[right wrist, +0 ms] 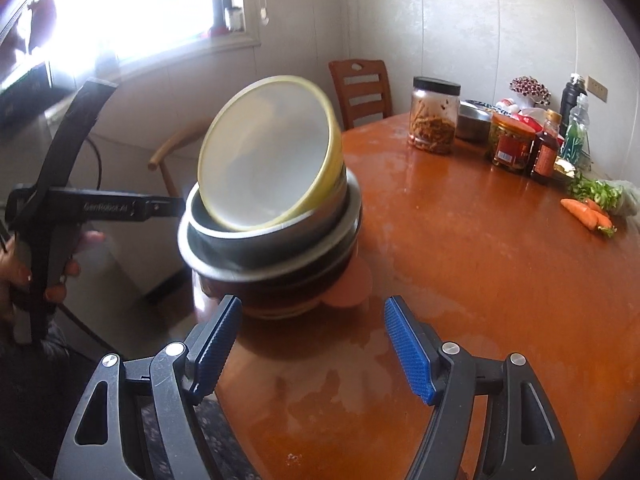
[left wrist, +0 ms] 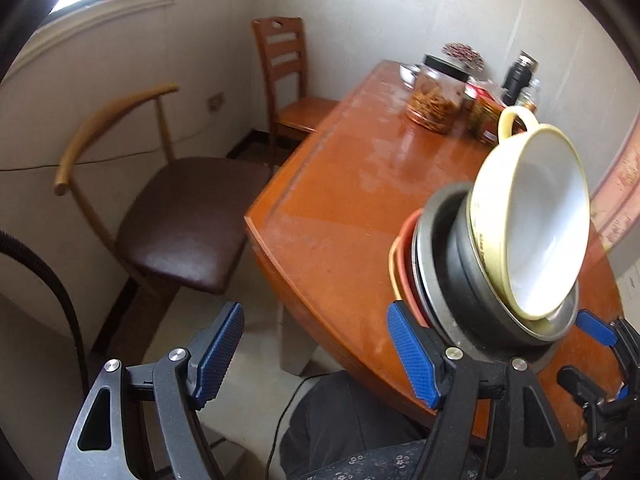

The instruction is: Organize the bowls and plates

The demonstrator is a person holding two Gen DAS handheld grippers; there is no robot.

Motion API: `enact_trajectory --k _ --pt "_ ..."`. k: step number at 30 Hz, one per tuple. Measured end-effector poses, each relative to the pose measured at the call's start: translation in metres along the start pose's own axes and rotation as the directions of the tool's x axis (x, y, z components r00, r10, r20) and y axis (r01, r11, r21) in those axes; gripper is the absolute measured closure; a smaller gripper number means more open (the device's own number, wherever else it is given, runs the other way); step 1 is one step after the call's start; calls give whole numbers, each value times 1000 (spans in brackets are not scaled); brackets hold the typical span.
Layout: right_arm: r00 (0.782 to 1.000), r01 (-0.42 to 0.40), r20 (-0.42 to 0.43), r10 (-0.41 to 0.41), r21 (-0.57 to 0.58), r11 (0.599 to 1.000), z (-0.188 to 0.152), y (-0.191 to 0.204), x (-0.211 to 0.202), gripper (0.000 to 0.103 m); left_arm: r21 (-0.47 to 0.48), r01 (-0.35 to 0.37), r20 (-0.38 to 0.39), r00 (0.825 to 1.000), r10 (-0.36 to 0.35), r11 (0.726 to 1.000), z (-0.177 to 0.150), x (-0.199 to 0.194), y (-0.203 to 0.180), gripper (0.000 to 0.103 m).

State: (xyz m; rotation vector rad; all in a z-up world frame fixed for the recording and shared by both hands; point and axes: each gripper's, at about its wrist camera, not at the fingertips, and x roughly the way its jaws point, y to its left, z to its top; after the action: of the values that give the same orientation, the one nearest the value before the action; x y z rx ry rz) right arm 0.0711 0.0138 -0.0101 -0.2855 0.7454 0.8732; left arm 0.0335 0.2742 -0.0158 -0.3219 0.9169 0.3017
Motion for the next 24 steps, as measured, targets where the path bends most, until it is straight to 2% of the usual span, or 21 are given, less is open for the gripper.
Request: enact_trajectory --k 3,13,16,19,24 --pt "1000 3 -6 -4 -39 999 -2 5 8 28 27 31 -11 999 -31 999 0 6 -6 30" --pt "999 -48 -20 46 -112 993 5 10 41 27 135 43 9 999 -45 990 16 18 -18 30" --pt "996 -83 -41 79 -99 992 10 10 47 26 152 48 19 999 -51 987 22 24 -22 30" --pt "997 -66 -46 61 -124 990 13 11 49 24 166 71 18 997 -75 984 29 29 -26 32" --pt "997 -59 -51 56 -78 995 13 0 49 24 186 92 5 995 -95 978 39 37 -39 33"
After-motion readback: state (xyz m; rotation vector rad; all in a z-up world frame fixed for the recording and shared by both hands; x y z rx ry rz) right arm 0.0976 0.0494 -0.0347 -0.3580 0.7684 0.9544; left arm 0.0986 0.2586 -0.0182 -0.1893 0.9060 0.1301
